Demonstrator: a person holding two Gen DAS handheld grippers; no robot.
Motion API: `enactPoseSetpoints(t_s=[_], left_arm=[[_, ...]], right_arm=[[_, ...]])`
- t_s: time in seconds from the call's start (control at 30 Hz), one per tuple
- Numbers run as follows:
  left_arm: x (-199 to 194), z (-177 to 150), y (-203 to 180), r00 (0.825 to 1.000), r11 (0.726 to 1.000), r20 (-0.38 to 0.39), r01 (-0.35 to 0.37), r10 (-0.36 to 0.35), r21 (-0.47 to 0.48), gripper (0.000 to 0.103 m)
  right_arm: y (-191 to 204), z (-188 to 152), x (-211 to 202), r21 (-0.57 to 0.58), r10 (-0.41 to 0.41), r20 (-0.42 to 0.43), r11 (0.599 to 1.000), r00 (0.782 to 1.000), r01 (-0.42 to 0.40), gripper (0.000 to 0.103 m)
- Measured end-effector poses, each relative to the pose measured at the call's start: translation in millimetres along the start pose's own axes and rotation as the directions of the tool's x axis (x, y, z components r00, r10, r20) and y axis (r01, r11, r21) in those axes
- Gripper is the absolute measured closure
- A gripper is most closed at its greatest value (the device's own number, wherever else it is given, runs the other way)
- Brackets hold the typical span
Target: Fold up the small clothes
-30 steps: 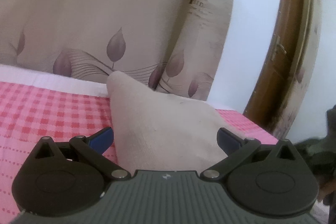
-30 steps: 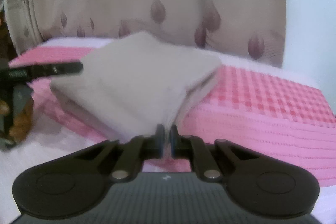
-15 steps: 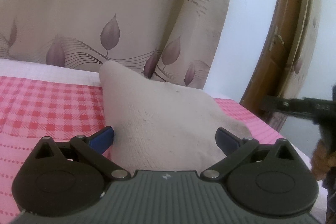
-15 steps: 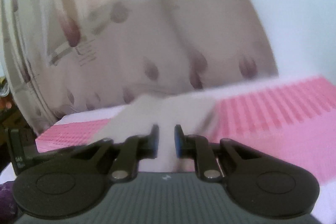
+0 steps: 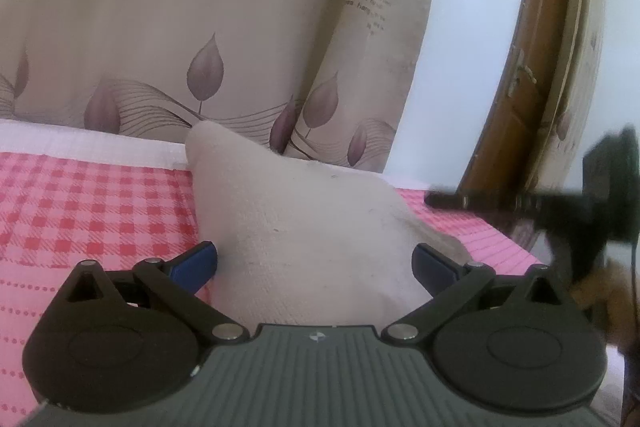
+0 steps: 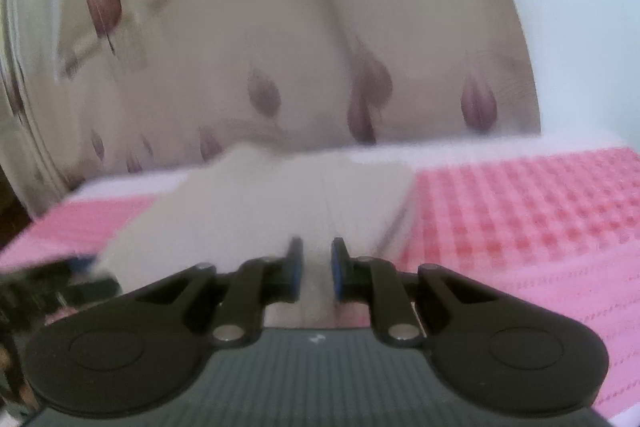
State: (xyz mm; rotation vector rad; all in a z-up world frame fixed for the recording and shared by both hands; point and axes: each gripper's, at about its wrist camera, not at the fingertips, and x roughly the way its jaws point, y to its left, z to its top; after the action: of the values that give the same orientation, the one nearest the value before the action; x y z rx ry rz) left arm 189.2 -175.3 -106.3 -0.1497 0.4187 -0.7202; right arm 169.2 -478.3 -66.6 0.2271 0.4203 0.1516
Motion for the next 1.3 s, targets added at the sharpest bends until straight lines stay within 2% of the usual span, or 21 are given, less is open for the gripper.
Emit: enactPoseSetpoints(t_s=[0.07, 0.13, 0.2, 0.27, 0.3, 0.37, 0.53, 0.67, 0.73, 0.8, 0.87, 0.9, 0.97, 1.0, 1.17, 1.3], left_arm=[[0, 0, -1, 1.0, 1.0, 0.0, 0.0, 0.0, 0.003, 0.001], [1, 0, 0, 1.0, 1.0, -0.001, 0.001, -0.001, 0.002, 0.001], [1, 1, 2, 1.0, 1.0, -0.002, 0.003, -0.003, -0.002, 0.001], [1, 1, 3, 1.0, 1.0, -0.003, 0.004, -0.004, -0.008, 0.001], [1, 1, 4, 1.0, 1.0, -0.005, 0.002, -0.003, -0.01, 0.001], [3, 1, 4, 1.0, 1.0, -0.015, -0.005, 0.005, -0.016, 0.001], [8, 1, 6, 0.998, 0.999, -0.047, -0.035, 0.034, -0.017, 0.0], [11, 2, 8, 0.997, 0.998, -0.059, -0.058, 0.057, -0.018, 0.0], [12, 2, 8, 0.996, 0.998, -0.064, -0.063, 0.062, -0.018, 0.0], [12, 2, 8, 0.996, 0.998, -0.067, -0.067, 0.066, -0.017, 0.0], [13, 2, 9, 0.995, 0.997, -0.069, -0.073, 0.072, -0.015, 0.0], [14, 2, 9, 0.995, 0.997, -0.07, -0.076, 0.075, -0.013, 0.0], [14, 2, 8, 0.994, 0.997, -0.072, -0.079, 0.078, -0.01, 0.0], [14, 2, 8, 0.994, 0.997, -0.072, -0.081, 0.08, -0.008, 0.0], [16, 1, 8, 0.993, 0.996, -0.078, -0.093, 0.092, -0.005, 0.0], [17, 2, 7, 0.992, 0.995, -0.08, -0.1, 0.1, 0.001, 0.0]], right_arm=[[8, 13, 3, -0.033, -0.006, 0.024, 0.999, 1.0, 0.006, 0.088], [18, 24, 20, -0.098, -0.056, 0.026, 0.993, 0.998, 0.058, 0.088], [22, 31, 43, -0.127, -0.073, 0.019, 0.989, 0.997, 0.074, 0.088], [24, 24, 69, -0.179, -0.13, -0.033, 0.976, 0.991, 0.122, 0.089], [18, 18, 89, -0.187, -0.164, -0.103, 0.972, 0.981, 0.143, 0.089], [6, 7, 94, -0.157, -0.124, -0.046, 0.981, 0.991, 0.116, 0.089], [3, 4, 88, -0.131, -0.108, -0.021, 0.986, 0.994, 0.104, 0.089], [-5, 1, 74, -0.043, -0.082, 0.013, 0.996, 0.997, 0.083, 0.088], [4, -3, 59, -0.04, -0.095, 0.046, 0.994, 0.994, 0.097, 0.083], [18, -10, 40, -0.06, -0.112, 0.082, 0.991, 0.99, 0.117, 0.083], [30, -19, 22, -0.074, -0.095, 0.107, 0.992, 0.99, 0.103, 0.083], [35, -24, 17, -0.098, -0.107, 0.099, 0.988, 0.989, 0.117, 0.082], [49, -40, 14, -0.204, -0.184, 0.038, 0.961, 0.982, 0.187, 0.082], [51, -41, 12, -0.222, -0.191, 0.039, 0.955, 0.981, 0.195, 0.082], [34, -39, 10, -0.134, -0.172, -0.006, 0.976, 0.985, 0.17, 0.081], [39, -41, 10, -0.143, -0.188, -0.004, 0.972, 0.982, 0.186, 0.077]])
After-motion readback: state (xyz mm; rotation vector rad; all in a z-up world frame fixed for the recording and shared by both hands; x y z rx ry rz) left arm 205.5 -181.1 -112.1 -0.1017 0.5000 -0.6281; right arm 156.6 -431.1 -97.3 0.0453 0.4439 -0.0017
